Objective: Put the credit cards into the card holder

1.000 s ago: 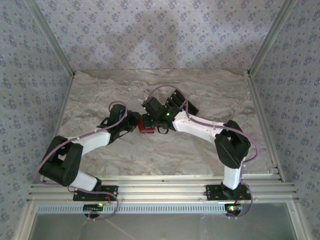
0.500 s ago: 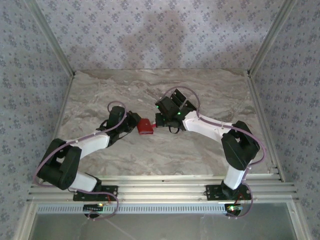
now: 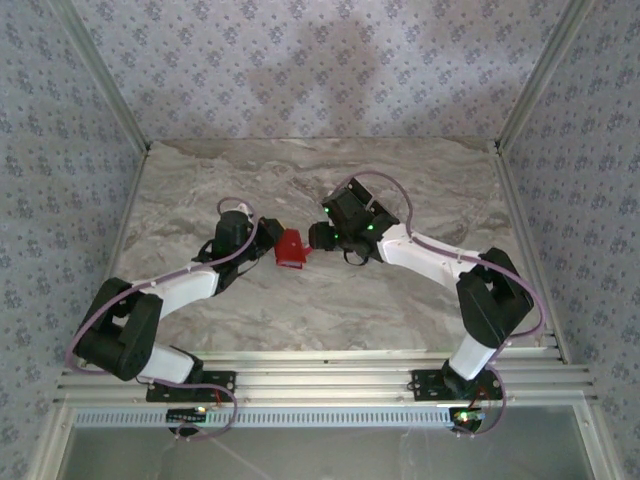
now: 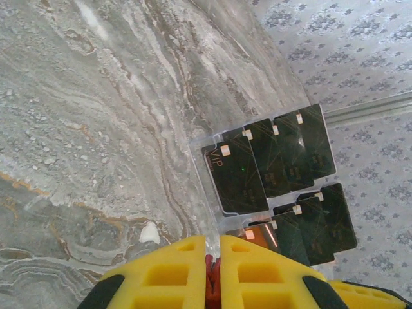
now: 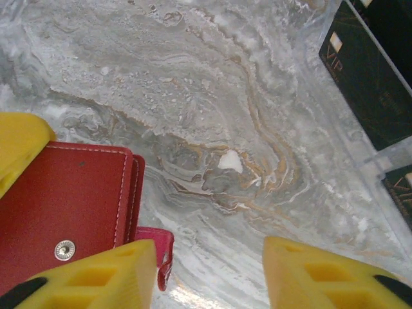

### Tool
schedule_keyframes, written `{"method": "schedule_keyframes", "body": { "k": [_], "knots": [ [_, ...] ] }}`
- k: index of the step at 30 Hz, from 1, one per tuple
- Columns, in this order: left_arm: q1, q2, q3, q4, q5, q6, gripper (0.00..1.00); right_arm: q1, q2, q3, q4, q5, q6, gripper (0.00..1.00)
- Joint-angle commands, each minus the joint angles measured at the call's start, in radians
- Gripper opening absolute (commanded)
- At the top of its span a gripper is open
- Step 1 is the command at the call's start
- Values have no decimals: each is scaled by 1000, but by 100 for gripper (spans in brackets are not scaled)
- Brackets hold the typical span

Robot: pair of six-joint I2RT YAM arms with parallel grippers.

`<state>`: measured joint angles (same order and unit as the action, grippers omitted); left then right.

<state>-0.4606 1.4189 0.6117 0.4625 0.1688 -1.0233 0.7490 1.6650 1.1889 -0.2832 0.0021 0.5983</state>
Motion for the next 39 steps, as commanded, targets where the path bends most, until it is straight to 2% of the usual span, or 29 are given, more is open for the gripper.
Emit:
{"method": "schedule_keyframes", "body": {
  "k": [1,5,8,12,18,21,22,23,24,26,27,29,33,39],
  "knots": [
    [-9,-12,1,54,19,34,0,2,-26,-34,25,-51,23,53],
    [-13,-11,8,55,20,35,0,1,-5,-37,38,-65,49,52],
    [-16,-11,13,55,20,34,0,0,21,-35,48,-70,55,47],
    [-18,-13,14,56,19,34,0,-2,53,-29,68,-106,60,26],
    [-18,-9,13,61,17,35,0,-5,60,-37,90,-141,70,0],
    [-17,-9,9,56,12,43,0,-6,45,-41,90,-145,70,0],
    [-18,-8,8,47,7,46,3,-6,40,-41,87,-143,69,0],
    [-17,-9,7,35,0,53,13,-7,32,-40,83,-142,66,0],
    [-17,-9,3,21,-10,59,29,-7,29,-40,76,-140,63,0],
    [-18,-6,-7,-1,-24,74,54,-7,24,-36,65,-136,56,0],
    [-17,-7,-11,-19,-32,84,63,-7,28,-34,58,-134,53,0],
    [-16,-8,-19,-54,-48,106,73,-6,34,-34,50,-135,48,0],
    [-8,-14,-35,-123,-76,151,79,-1,50,-29,46,-143,40,0],
    [-7,-44,-19,-233,-65,204,81,10,38,-12,36,-146,39,0]
  ]
}}
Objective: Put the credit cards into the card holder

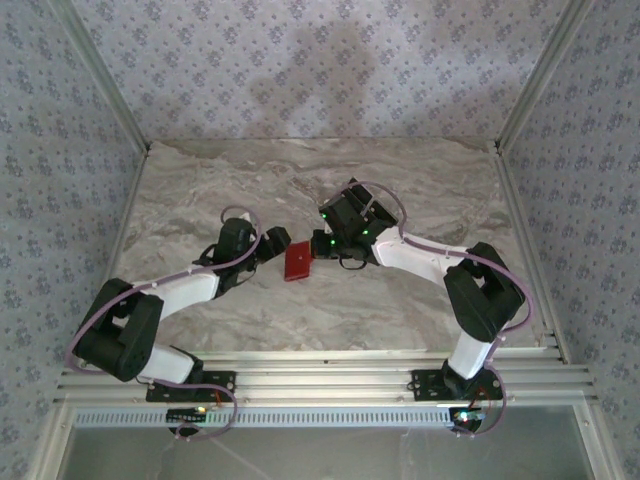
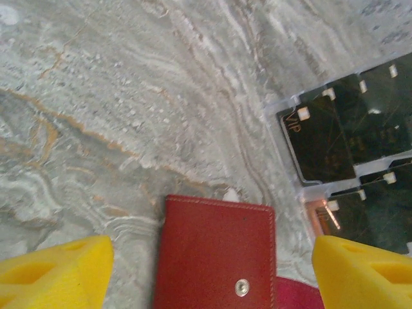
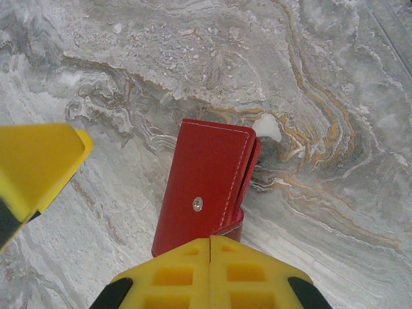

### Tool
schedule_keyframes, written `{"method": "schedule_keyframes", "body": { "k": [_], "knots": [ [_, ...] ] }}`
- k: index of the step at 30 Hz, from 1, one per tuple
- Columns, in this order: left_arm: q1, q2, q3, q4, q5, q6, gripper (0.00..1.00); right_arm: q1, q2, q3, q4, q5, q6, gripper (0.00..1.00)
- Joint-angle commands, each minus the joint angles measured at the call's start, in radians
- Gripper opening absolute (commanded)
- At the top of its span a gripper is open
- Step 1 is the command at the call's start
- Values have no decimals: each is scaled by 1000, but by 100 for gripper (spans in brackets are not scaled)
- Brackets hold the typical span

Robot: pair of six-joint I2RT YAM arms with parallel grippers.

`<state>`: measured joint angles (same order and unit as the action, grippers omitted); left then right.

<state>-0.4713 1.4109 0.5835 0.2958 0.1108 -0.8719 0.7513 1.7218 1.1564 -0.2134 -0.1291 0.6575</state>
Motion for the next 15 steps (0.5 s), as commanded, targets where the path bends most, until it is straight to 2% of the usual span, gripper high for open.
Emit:
{"method": "schedule_keyframes", "body": {
  "k": [1,15],
  "knots": [
    [4,-41,14,-78,-3,57,82,10,-22,25,-35,-17,-19,0],
    [-5,-37,60,-130,17,90,83,34,-46,126,-80,-18,-19,0]
  ]
}}
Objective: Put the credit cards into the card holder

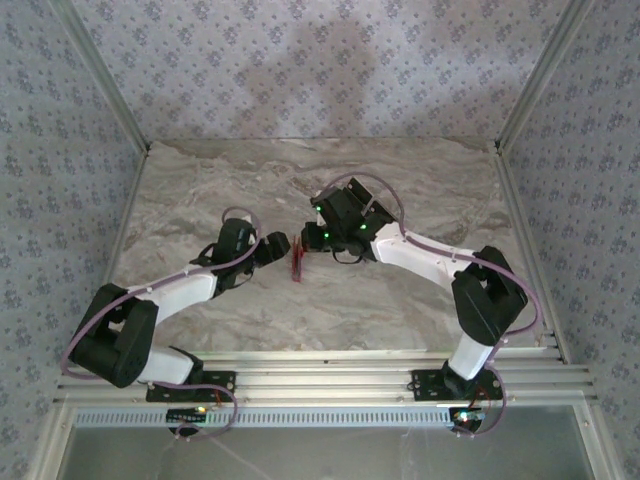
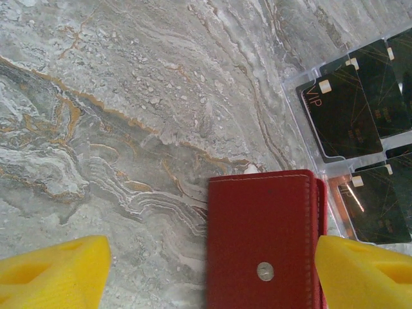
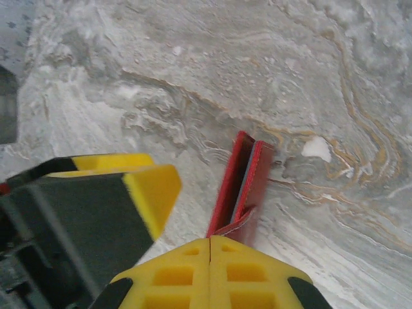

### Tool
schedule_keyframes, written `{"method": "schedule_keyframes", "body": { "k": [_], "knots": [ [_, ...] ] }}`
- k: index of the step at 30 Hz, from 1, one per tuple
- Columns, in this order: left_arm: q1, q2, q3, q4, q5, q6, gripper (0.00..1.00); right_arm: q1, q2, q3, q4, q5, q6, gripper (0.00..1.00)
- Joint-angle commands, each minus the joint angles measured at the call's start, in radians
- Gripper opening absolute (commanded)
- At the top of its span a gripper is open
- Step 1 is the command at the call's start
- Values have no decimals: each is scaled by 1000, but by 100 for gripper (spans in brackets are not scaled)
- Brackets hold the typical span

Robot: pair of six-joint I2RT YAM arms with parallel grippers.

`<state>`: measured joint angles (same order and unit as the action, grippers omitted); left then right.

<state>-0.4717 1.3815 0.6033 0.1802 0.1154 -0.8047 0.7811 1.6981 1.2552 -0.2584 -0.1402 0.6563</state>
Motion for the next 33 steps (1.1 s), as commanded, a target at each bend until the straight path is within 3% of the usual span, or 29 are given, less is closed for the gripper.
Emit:
{"method": "schedule_keyframes", "body": {
  "k": [1,26,29,31,33],
  "knots": [
    [-7,-4,42,-15,12,23,84,5,-21,25,-35,-6,-18,0],
    [-10,0,38,-144,-51,47,83,-115,-15,-251,-36,70,-19,0],
    [-10,5,41,-157,-51,50,83,-111,-26,-254,-47,64,-19,31],
    [-10,7,39,-157,-51,49,83,-108,-49,-250,-60,76,-19,39],
    [-12,11,41,-155,-49,50,83,-107,-74,-241,-76,85,-18,40]
  ]
}}
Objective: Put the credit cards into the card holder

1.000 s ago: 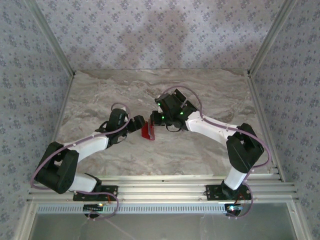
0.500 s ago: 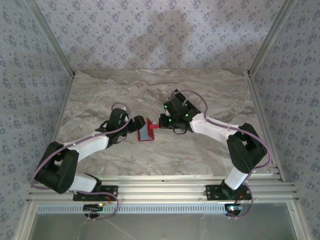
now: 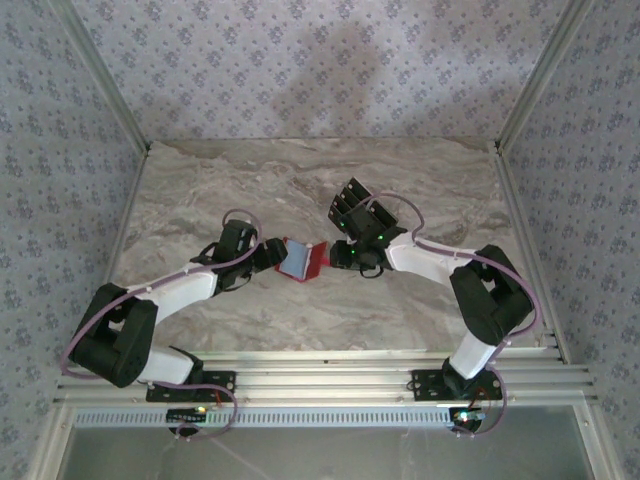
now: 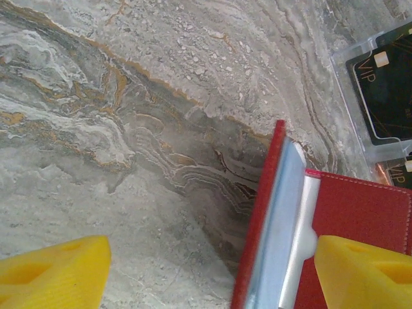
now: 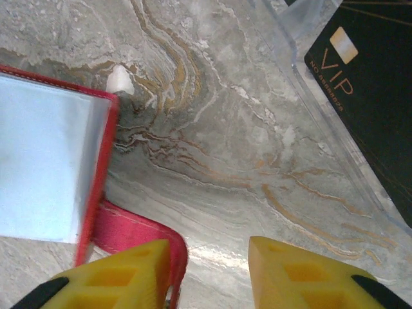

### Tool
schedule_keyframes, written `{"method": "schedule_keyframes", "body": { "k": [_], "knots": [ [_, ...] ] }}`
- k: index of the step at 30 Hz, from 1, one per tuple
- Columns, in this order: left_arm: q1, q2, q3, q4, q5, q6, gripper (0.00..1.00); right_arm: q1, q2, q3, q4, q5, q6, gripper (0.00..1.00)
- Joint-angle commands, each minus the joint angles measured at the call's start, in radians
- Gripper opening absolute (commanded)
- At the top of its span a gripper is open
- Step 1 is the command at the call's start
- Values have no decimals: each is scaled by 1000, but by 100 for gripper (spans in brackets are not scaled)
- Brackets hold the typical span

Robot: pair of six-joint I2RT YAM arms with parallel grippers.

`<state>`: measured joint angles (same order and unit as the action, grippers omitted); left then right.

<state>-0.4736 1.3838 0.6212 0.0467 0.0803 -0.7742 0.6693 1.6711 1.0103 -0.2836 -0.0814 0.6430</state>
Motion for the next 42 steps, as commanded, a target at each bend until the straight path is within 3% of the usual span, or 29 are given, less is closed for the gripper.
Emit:
{"method": "schedule_keyframes", "body": {
  "k": [1,8,18,28,34,42],
  "knots": [
    [-11,12,23,-20,-13,19,83,5,-61,10,-60,30,-35,41],
    [-22,29,28,-7,-4,19,82,28,-141,68,-90,38,-34,40],
    [-74,69,70,2,9,14,82,72,-135,173,-102,36,-32,39],
    [-228,200,190,-18,-1,3,81,-20,-220,106,-99,32,-22,39],
    [-340,274,228,-75,-91,-31,79,-62,-230,69,-78,-10,-21,40],
    [-406,369,313,-222,-156,-66,78,-86,-196,47,-44,-57,-22,39]
  ]
}}
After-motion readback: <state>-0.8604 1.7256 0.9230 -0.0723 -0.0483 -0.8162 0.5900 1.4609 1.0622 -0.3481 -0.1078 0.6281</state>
